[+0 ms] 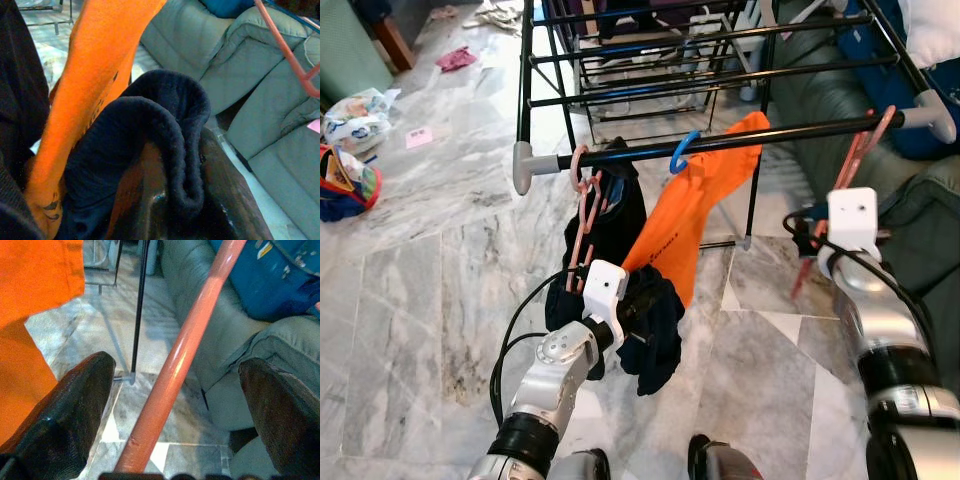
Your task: Hang hanger
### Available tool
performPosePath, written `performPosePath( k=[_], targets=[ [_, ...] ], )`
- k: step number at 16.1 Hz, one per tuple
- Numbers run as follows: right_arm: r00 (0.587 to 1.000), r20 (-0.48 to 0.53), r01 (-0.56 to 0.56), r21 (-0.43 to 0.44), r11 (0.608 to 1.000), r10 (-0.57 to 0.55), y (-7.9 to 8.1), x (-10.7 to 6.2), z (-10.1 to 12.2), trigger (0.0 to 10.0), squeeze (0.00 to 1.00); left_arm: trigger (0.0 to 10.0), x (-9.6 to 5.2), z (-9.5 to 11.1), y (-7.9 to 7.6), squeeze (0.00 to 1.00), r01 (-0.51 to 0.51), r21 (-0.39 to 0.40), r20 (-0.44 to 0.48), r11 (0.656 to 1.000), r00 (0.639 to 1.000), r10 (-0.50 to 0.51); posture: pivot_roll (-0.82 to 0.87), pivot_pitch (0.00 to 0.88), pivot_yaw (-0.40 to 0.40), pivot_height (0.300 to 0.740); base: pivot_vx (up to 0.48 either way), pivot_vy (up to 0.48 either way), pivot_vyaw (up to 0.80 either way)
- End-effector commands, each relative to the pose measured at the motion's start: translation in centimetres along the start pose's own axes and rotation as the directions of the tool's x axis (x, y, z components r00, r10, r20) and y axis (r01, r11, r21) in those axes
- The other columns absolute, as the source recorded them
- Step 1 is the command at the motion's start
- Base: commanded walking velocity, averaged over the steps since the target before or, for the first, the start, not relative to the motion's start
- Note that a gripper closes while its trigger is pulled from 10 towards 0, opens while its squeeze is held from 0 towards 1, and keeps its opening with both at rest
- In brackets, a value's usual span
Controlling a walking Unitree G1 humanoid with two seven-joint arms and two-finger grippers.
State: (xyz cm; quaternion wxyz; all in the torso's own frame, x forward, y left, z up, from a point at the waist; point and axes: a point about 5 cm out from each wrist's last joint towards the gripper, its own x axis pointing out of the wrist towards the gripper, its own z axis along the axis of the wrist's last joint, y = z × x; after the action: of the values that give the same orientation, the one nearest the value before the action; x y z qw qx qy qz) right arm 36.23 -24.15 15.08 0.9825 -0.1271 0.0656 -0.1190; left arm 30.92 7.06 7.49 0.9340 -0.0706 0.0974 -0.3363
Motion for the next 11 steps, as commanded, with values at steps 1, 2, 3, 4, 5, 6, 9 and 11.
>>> performPosePath(
  k=[1,2,3,4,5,6,9,11],
  targets=[
    [0.999,-0.007,0.032,0.019,0.999,-0.032,-0.9,-0.6,-0.6,10.0,0.00,10.0,-0.1,-0.2,0.2,0.00,0.003,0.010,-0.023,1.000,1.000,-0.003,-0.03,0.198,0.106,0.740,0.000,0.000,0.00],
    [0.998,-0.009,0.058,0.015,0.998,-0.058,-1.6,-0.9,-0.9,10.0,0.00,10.0,-0.1,-0.2,0.3,0.00,0.004,0.012,-0.025,1.000,1.000,-0.004,-0.04,0.199,0.111,0.740,0.000,0.000,0.00],
    [0.997,-0.011,0.075,0.010,0.997,-0.075,-2.1,-1.1,-1.1,10.0,0.00,10.0,-0.1,-0.2,0.3,0.00,0.005,0.014,-0.027,1.000,1.000,-0.005,-0.04,0.200,0.117,0.740,0.000,0.000,0.00],
    [0.994,-0.007,0.111,-0.011,0.994,-0.111,-3.2,-1.6,-1.3,10.0,0.00,10.0,0.1,-0.2,0.2,0.00,0.015,0.018,-0.032,1.000,0.999,-0.014,-0.05,0.200,0.125,0.740,0.000,0.000,0.00],
    [0.990,0.000,0.142,-0.029,0.989,-0.142,-4.1,-1.9,-1.2,10.0,0.00,10.0,0.2,-0.1,0.2,0.00,0.024,0.022,-0.035,0.999,0.999,-0.024,-0.06,0.201,0.128,0.740,0.000,0.000,0.00],
    [0.985,0.006,0.173,-0.048,0.984,-0.173,-4.9,-2.1,-1.1,10.0,0.00,10.0,0.3,-0.1,0.1,0.00,0.029,0.024,-0.037,0.999,0.999,-0.028,-0.06,0.199,0.132,0.740,0.000,0.000,0.00],
    [0.982,0.012,0.189,-0.055,0.980,-0.189,-5.6,-2.6,-1.1,10.0,0.00,10.0,0.5,-0.1,0.0,0.00,0.037,0.026,-0.042,0.999,0.998,-0.036,-0.07,0.200,0.136,0.740,0.000,0.000,0.00],
    [0.988,0.027,0.153,-0.057,0.987,-0.152,-5.1,-2.5,-0.7,10.0,0.00,10.0,0.5,-0.1,0.0,0.00,0.039,0.027,-0.042,0.999,0.998,-0.038,-0.06,0.199,0.134,0.740,0.000,0.000,0.00]
  ],
)
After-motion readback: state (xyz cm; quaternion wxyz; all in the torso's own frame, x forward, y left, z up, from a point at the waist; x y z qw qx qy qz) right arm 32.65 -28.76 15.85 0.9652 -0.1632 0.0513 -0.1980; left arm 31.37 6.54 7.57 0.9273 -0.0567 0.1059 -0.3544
